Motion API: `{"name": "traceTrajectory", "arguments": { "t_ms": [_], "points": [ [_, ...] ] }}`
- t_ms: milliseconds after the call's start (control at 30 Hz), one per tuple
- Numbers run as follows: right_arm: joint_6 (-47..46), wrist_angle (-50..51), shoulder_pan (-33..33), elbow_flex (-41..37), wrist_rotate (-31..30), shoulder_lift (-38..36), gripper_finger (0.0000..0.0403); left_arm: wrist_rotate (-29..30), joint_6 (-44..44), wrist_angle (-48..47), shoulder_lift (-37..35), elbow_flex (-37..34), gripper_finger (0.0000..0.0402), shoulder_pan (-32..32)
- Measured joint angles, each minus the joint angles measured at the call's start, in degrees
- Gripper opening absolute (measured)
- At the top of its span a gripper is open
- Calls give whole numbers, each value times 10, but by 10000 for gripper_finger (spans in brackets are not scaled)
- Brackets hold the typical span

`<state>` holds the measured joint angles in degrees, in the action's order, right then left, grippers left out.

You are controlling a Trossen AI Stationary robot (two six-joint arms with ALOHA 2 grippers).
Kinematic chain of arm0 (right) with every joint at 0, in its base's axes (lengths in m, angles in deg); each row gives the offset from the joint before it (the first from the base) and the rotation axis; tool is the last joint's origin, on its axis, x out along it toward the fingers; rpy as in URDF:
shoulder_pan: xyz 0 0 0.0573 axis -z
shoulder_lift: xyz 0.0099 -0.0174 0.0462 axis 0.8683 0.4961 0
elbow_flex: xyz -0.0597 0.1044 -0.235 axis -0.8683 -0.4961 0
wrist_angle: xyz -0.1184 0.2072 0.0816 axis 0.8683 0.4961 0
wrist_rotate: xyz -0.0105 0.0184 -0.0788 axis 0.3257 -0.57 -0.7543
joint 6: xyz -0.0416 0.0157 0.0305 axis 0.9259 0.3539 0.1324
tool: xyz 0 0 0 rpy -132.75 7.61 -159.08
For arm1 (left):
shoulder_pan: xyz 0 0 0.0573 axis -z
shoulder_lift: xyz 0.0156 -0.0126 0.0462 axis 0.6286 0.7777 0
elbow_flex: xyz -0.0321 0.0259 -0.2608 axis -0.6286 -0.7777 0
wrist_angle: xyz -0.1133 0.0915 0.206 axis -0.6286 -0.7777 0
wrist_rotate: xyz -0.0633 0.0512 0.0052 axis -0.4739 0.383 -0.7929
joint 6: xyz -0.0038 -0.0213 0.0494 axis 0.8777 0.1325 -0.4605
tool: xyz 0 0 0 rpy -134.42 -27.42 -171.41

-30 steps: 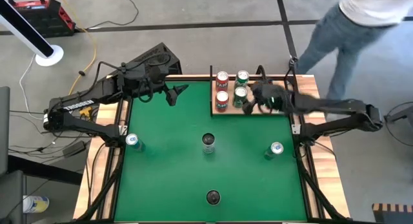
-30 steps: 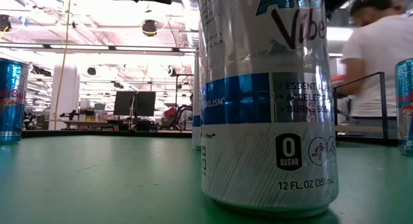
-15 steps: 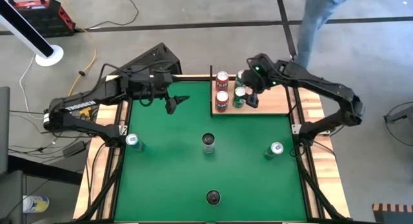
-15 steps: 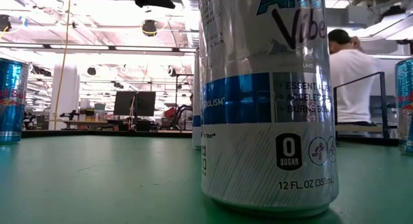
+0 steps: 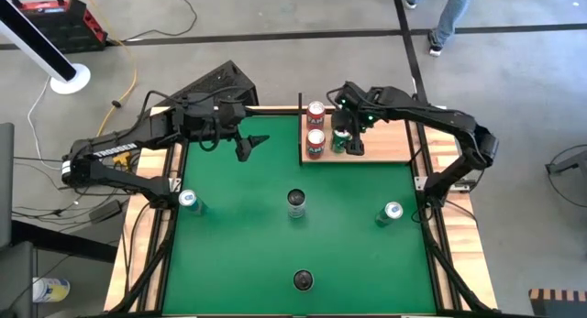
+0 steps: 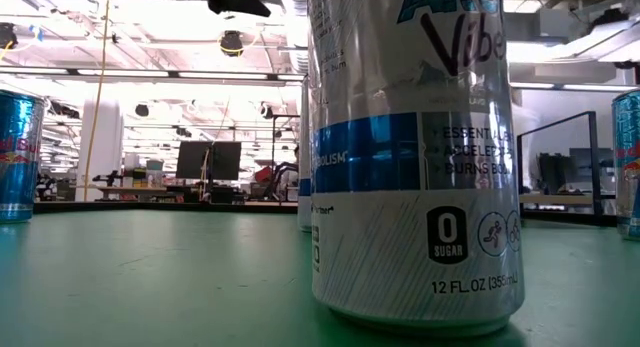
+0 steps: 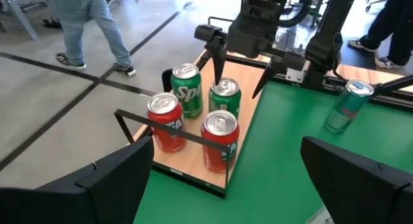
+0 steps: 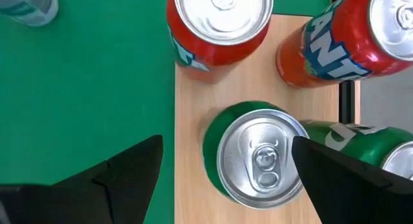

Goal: Place canned beverage on shelf
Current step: Put the green soda can on the shelf aligned with the other green soda can

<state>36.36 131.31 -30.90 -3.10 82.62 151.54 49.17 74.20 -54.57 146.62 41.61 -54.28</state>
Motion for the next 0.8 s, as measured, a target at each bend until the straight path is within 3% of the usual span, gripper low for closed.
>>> {"name": "traceTrajectory", "arguments": {
  "t_ms": [800],
  "points": [
    [54,-3,44,0,5,26,368,29,0,0,0,0,377,0]
  ]
}}
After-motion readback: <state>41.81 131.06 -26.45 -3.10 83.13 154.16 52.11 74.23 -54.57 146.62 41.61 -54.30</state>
